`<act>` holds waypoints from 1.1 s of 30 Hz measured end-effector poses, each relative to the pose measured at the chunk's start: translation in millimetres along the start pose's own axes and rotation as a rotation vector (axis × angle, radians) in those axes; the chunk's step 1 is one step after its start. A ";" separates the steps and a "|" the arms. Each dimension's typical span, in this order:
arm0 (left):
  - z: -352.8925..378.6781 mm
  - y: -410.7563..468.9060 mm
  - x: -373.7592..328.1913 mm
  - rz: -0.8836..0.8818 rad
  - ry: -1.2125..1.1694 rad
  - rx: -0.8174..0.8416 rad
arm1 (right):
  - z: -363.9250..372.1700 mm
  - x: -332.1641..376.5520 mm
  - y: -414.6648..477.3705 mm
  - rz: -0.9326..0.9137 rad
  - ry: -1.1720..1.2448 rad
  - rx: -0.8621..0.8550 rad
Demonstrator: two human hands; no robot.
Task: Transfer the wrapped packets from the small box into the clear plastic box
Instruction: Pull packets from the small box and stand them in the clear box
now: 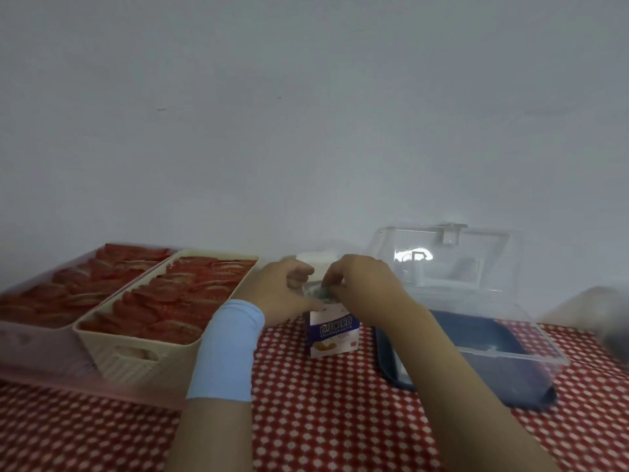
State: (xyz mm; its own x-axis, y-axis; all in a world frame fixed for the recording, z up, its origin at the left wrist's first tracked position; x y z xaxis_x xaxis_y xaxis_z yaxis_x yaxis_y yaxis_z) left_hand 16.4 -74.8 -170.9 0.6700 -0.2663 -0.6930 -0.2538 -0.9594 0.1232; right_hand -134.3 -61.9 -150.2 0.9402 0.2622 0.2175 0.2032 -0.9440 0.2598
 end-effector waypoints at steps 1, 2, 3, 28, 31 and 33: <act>-0.9 1.3 1.2 -0.006 -0.005 -0.012 | 0.2 -0.7 -0.2 0.000 0.017 -0.010; -1.7 3.2 2.0 -0.004 0.014 -0.029 | 0.8 -1.6 -0.4 0.001 0.034 -0.022; -2.1 4.6 1.4 0.005 0.058 -0.044 | 0.7 -2.6 -0.9 0.002 0.044 -0.034; -14.6 -0.8 -18.7 0.075 -0.568 -0.324 | -43.6 -41.3 -11.1 0.036 0.731 -0.335; -18.1 -3.0 -21.3 0.082 -0.632 -0.370 | -45.9 -39.2 -13.5 0.003 0.680 -0.238; -19.0 -3.5 -29.3 0.112 -0.654 -0.360 | -37.5 -30.6 -14.4 -0.017 0.667 -0.122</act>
State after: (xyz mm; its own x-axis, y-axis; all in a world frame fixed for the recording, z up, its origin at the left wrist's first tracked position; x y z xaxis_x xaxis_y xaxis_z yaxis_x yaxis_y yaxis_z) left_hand 10.9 -65.3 -137.6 0.0739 -0.3622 -0.9292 0.0225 -0.9309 0.3647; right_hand -176.3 -48.8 -125.4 0.5594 0.3807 0.7363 0.1475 -0.9198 0.3636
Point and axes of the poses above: each hand's wrist, its own y-axis towards the middle knuckle, its own z-axis out of the palm, x = y × z, the point moved 5 cm from there along y, towards the middle knuckle, and after that the axes turned 1 degree about -y, right-handed, at the moved point
